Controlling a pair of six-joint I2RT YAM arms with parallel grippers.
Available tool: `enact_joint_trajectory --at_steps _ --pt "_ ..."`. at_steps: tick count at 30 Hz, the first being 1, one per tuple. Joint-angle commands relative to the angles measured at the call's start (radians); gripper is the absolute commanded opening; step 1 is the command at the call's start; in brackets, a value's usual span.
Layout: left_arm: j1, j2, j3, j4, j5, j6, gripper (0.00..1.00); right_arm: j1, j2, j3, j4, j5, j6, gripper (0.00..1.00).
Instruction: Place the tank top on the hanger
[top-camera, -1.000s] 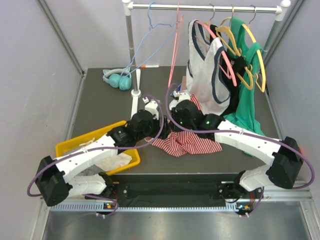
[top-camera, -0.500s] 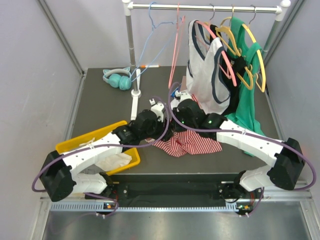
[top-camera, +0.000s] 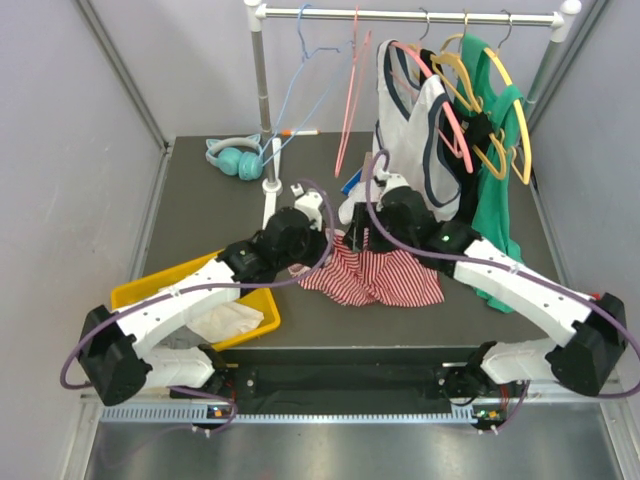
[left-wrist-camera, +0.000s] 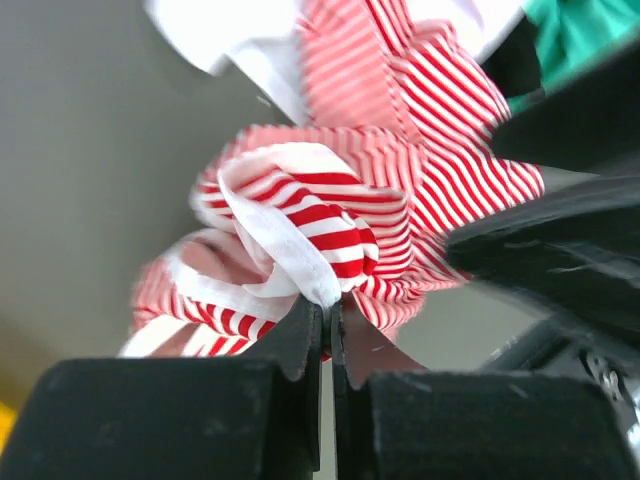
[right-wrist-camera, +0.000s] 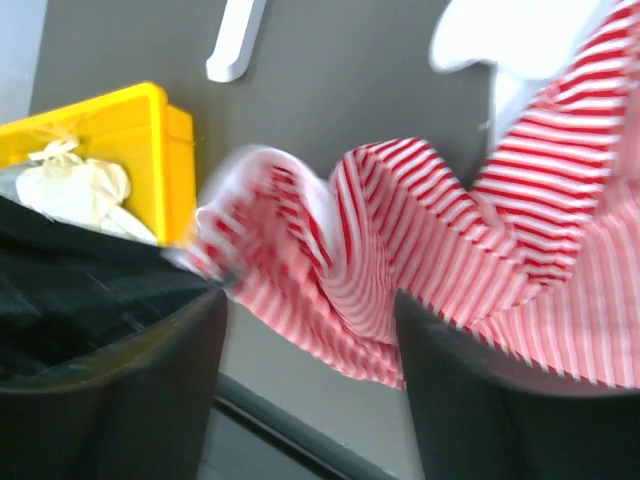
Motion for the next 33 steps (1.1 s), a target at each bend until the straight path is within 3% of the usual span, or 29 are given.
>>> enact_joint_trajectory --at_steps 1,5,11,22,26,29,30,33 --pt "0.114 -0.081 0.104 -0.117 -0.018 0.042 0.00 -0.059 -0.135 -0.012 -0.047 0.014 -0.042 0.75" --pt "0.156 -0.095 0.134 -0.198 -0.008 0.047 0.00 -0.048 -0.191 -0.056 -0.033 -0.030 -0.087 0.79" --pt "0.163 -0.142 0.101 -0.208 0.058 0.044 0.00 0.082 -0.190 -0.165 0.128 -0.075 -0.039 0.80" --pt "0.169 -0.207 0.141 -0.241 0.061 -0.059 0.00 0.208 -0.035 -0.119 0.297 -0.009 -0.130 0.81" --pt "0.171 -0.213 0.243 -0.301 0.041 -0.056 0.00 0.211 0.049 -0.044 0.326 -0.013 -0.168 0.80" --pt "0.173 -0.208 0.347 -0.378 -0.003 -0.029 0.00 0.211 0.124 0.046 0.315 0.016 -0.193 0.69" --pt "0.174 -0.208 0.375 -0.394 -0.017 -0.021 0.00 0.211 0.161 0.072 0.308 0.036 -0.199 0.56" --pt "0.174 -0.207 0.481 -0.471 -0.069 -0.001 0.00 0.199 0.215 0.178 0.285 0.091 -0.228 0.35"
